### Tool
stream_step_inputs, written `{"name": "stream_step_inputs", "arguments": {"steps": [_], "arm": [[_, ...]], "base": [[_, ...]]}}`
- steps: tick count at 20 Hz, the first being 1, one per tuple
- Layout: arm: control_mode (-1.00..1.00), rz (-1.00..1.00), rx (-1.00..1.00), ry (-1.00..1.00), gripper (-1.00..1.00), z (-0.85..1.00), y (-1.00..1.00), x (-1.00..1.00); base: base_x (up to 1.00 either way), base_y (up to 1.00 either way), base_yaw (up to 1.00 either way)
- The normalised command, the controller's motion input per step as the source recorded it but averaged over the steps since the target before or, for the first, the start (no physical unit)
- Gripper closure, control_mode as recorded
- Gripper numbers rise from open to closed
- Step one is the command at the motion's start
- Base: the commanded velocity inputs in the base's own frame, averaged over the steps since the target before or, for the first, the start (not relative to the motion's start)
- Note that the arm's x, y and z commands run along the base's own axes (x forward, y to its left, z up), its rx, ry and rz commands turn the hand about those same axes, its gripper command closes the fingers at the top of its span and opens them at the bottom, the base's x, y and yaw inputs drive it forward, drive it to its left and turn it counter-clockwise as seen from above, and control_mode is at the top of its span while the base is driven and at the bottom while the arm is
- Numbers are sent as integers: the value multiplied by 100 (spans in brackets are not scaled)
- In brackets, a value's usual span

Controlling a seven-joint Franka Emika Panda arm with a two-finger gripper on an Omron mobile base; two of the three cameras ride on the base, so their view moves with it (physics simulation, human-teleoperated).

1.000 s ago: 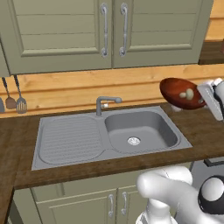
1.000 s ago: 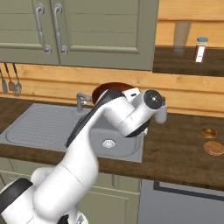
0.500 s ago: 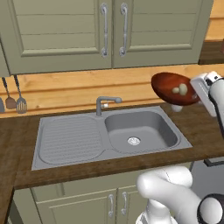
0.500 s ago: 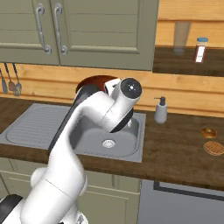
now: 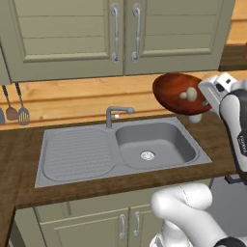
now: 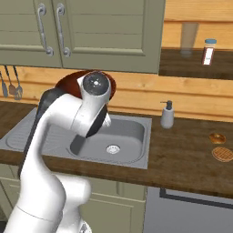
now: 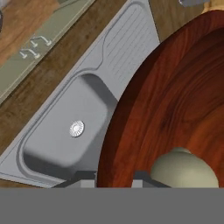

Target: Pick the mushroom from the sink and place it in the bowl. Then pick the bowl and place it in the microwave. Then close the microwave door and press the start button.

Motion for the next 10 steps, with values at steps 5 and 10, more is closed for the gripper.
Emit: {"name": "stream_step_inputs", "arguments": {"steps": [5,10], "arm": [[-100,0,-1,0,100,54,38,-50],[-100,0,0,-5,100,15,0,-77]], "base": [[0,0,0],[0,0,0]]}}
